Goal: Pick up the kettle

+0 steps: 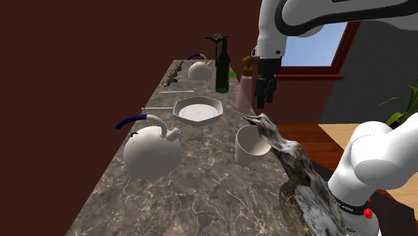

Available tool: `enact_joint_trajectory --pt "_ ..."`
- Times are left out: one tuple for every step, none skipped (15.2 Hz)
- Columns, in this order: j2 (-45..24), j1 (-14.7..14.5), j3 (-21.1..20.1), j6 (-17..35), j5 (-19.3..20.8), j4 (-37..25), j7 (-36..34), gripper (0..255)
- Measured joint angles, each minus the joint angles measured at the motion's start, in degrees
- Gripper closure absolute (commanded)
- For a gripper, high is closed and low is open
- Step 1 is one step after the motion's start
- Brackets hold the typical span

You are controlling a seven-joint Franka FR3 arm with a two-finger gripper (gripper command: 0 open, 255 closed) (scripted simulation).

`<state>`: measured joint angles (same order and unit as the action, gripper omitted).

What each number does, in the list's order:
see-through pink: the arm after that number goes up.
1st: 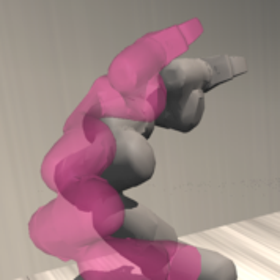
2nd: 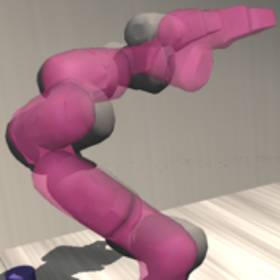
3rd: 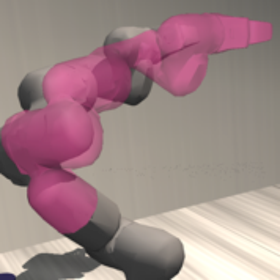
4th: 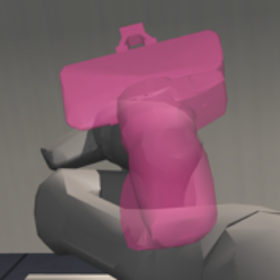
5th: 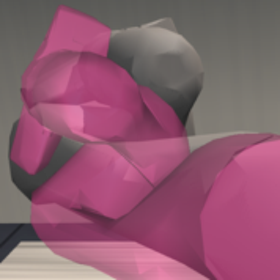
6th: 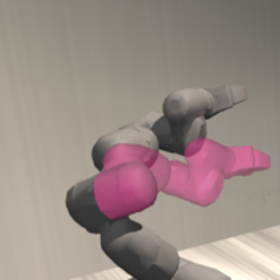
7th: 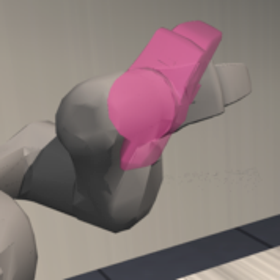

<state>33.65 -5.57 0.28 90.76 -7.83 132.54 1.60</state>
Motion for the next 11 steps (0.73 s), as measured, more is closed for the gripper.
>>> enact_joint_trajectory --pt "-1.89 -0.70 -0.81 0.48 -0.44 -1.27 -0.18 0" --pt "-3.92 -1.29 -1.43 0.62 -0.69 -3.01 -0.17 0" --pt "-6.00 -1.84 -2.03 1.49 -0.91 -4.06 0.00 0" --pt "-8.22 -2.47 -2.78 1.22 -1.18 -6.41 -0.26 0" --pt "-10.23 -3.04 -3.46 1.26 -1.35 -8.30 -0.36 0" --pt "-12.36 -3.49 -3.98 1.37 -1.39 -10.23 -0.23 0" --pt "-14.25 -3.93 -4.50 1.63 -1.40 -11.74 -0.09 0" --pt "-16.56 -4.49 -5.21 1.57 -1.48 -13.99 -0.30 0" --pt "-18.53 -4.96 -5.80 1.71 -1.45 -15.70 -0.29 0" --pt "-20.60 -5.38 -6.32 2.03 -1.36 -17.28 -0.13 0" --pt "-22.42 -5.86 -6.91 1.53 -1.26 -19.37 -0.25 0"
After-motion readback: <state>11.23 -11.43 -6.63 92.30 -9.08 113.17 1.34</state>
